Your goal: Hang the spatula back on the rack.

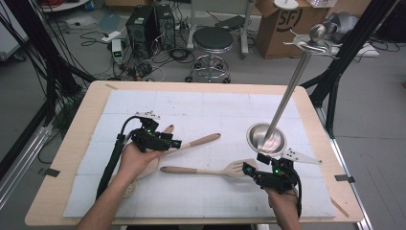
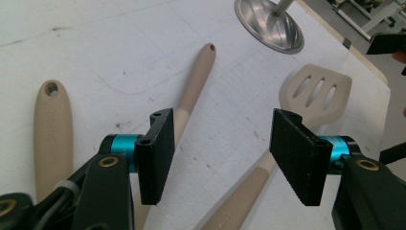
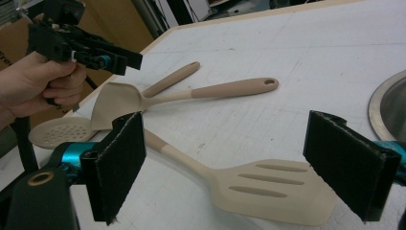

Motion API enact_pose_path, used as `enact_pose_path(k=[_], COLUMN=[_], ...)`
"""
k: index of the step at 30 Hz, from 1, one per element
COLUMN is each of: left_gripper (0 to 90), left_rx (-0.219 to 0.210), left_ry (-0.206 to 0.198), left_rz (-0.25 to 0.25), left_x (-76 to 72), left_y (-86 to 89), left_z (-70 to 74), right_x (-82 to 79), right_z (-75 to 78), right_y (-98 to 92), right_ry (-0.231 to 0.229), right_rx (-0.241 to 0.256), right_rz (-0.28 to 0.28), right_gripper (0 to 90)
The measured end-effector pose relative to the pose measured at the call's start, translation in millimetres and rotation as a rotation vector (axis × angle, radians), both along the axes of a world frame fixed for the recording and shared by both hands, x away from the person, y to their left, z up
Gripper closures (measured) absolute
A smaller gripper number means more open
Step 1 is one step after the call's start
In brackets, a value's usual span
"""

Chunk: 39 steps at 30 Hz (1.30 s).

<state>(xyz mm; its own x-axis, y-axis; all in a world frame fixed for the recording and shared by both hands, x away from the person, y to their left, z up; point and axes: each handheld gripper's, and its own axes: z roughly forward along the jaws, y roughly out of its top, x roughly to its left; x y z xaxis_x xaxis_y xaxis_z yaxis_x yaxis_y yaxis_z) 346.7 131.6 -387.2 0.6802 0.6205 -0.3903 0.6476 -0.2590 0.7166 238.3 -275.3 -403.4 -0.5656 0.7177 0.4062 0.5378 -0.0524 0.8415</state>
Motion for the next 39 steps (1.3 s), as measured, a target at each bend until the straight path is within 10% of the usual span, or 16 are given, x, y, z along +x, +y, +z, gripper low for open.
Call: enact_pose_path(k=[8,39], left_gripper=[44.3,46.4], left_rx=[0.079,0.136], left_ry=[0.014,0.1], left_rz=[-0.005,-0.035], left_x=[5.7,20.1], left_y=[-3.8,-7.3], left_z=[-12.7,-49.7], right_x=[0.1,0.8], right_z=[0.5,-0.9], right_y=[0.6,-0.4], right_ry=[0.001,0.007], right_rx=[0.008,0.008], right_rz=[0.007,-0.009], right_gripper=[14.1,14.2])
